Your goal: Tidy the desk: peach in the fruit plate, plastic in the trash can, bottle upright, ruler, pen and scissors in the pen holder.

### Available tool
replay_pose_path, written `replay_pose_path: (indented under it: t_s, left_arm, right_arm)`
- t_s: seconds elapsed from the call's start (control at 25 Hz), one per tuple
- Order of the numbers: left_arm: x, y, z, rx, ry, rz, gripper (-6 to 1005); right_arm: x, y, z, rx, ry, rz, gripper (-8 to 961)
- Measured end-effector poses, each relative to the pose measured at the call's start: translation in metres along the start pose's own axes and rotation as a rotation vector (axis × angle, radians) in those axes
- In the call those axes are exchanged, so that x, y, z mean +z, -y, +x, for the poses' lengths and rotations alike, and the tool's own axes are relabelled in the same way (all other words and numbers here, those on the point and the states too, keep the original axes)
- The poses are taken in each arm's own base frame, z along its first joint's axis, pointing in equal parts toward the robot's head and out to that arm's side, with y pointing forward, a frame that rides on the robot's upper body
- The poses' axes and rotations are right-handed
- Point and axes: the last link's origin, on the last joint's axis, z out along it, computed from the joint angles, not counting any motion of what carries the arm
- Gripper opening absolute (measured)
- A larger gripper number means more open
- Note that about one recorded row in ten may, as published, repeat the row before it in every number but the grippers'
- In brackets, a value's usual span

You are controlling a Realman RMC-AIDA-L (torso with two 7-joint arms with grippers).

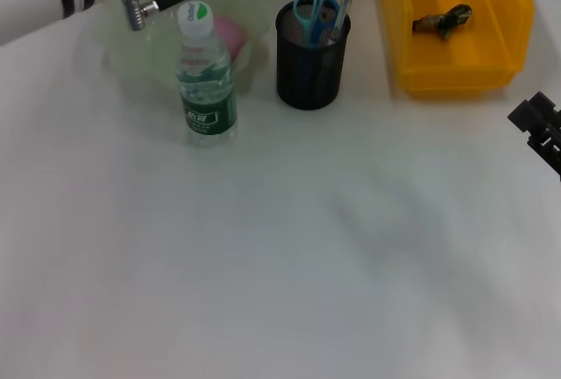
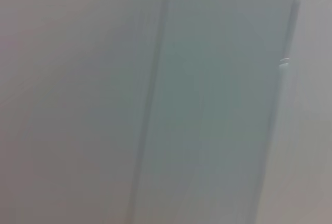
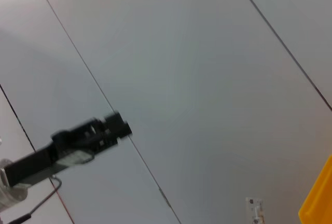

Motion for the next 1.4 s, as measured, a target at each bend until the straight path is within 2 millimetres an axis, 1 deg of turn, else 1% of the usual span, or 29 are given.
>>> replay_pose_path:
  t_s: [0.04,0.08,0.12,0.2,0.24,0.28,0.32,0.36,0.4,0.44,0.48,0.56,0.64,0.72,0.76,0.8,0.84,0.88,0.96,1.04,1.2,1.28,1.32,1.36,1.4]
  left_arm:
    - [-0.001,0.002,0.001,-0.006,-0.016,-0.125,616]
    - [-0.001,0.002,0.001,-0.006,-0.016,-0.125,617]
    - [-0.001,0.003,-0.001,-0.008,-0.023,-0.162,617]
    - [-0.005,0.006,-0.011,-0.004,-0.04,-0.231,619]
    - [-0.012,0.01,-0.021,-0.014,-0.065,-0.29,619]
    - [-0.012,0.01,-0.021,-0.014,-0.065,-0.29,620]
    - [-0.023,0.013,-0.032,-0.012,-0.103,-0.369,621]
    - [-0.029,0.015,-0.038,-0.006,-0.11,-0.407,621]
    - [-0.029,0.015,-0.038,-0.006,-0.11,-0.407,622]
    - [-0.039,0.014,-0.047,0.011,-0.114,-0.478,623]
    - [-0.039,0.014,-0.047,0.011,-0.114,-0.478,623]
    - [-0.05,0.011,-0.055,0.048,-0.112,-0.555,625]
    - [-0.064,0.007,-0.072,0.081,-0.083,-0.62,626]
    - [-0.071,0.006,-0.083,0.069,-0.062,-0.615,627]
    - [-0.071,0.006,-0.083,0.069,-0.062,-0.615,628]
    - [-0.075,0.006,-0.09,0.06,-0.05,-0.602,628]
    - [-0.082,0.008,-0.101,0.051,-0.034,-0.581,629]
    - [-0.082,0.008,-0.101,0.051,-0.034,-0.581,630]
    - [-0.088,0.009,-0.111,0.052,-0.028,-0.561,631]
    - [-0.1,0.01,-0.124,0.053,-0.029,-0.527,632]
    - [-0.109,0.008,-0.13,0.017,-0.019,-0.534,635]
    - [-0.113,0.004,-0.132,0.02,-0.021,-0.553,720]
    - [-0.113,0.004,-0.132,0.02,-0.021,-0.553,762]
    - [-0.116,-0.001,-0.135,0.047,-0.029,-0.579,804]
    - [-0.116,-0.001,-0.135,0.047,-0.029,-0.579,803]
  right_arm:
    - [0.0,0.0,0.0,0.001,0.0,0.002,560]
    - [0.0,0.0,0.0,0.001,0.0,0.002,560]
    - [-0.001,0.001,0.0,-0.002,-0.002,0.006,560]
    - [-0.001,0.001,0.001,-0.003,-0.003,0.008,560]
    - [-0.001,0.001,0.001,-0.002,-0.003,0.008,560]
    - [-0.001,0.001,0.001,-0.002,-0.003,0.008,560]
    - [0.0,0.001,0.001,-0.001,-0.003,0.009,561]
    - [0.0,0.001,0.0,-0.007,-0.006,0.007,561]
    - [0.0,0.001,0.0,-0.007,-0.006,0.007,561]
    - [0.0,0.001,0.0,-0.012,-0.015,-0.002,561]
    - [0.0,0.001,0.0,-0.012,-0.015,-0.002,561]
    - [0.002,0.0,-0.001,-0.021,-0.034,-0.027,562]
    - [0.006,-0.006,-0.003,-0.06,-0.089,-0.104,562]
    - [0.006,-0.007,-0.004,-0.075,-0.106,-0.13,571]
    - [0.007,-0.01,-0.005,-0.091,-0.124,-0.161,576]
    - [0.007,-0.011,-0.006,-0.1,-0.132,-0.178,581]
    - [0.006,-0.015,-0.009,-0.13,-0.144,-0.221,585]
    - [0.006,-0.015,-0.009,-0.13,-0.144,-0.221,590]
    - [0.003,-0.019,-0.012,-0.162,-0.151,-0.256,599]
    - [-0.003,-0.026,-0.013,-0.206,-0.159,-0.314,608]
    - [-0.004,-0.031,-0.013,-0.236,-0.201,-0.377,627]
    - [-0.004,-0.036,-0.014,-0.253,-0.222,-0.421,636]
    - [-0.004,-0.036,-0.014,-0.253,-0.222,-0.421,655]
    - [-0.004,-0.037,-0.015,-0.259,-0.224,-0.438,675]
    - [-0.004,-0.037,-0.015,-0.259,-0.224,-0.438,694]
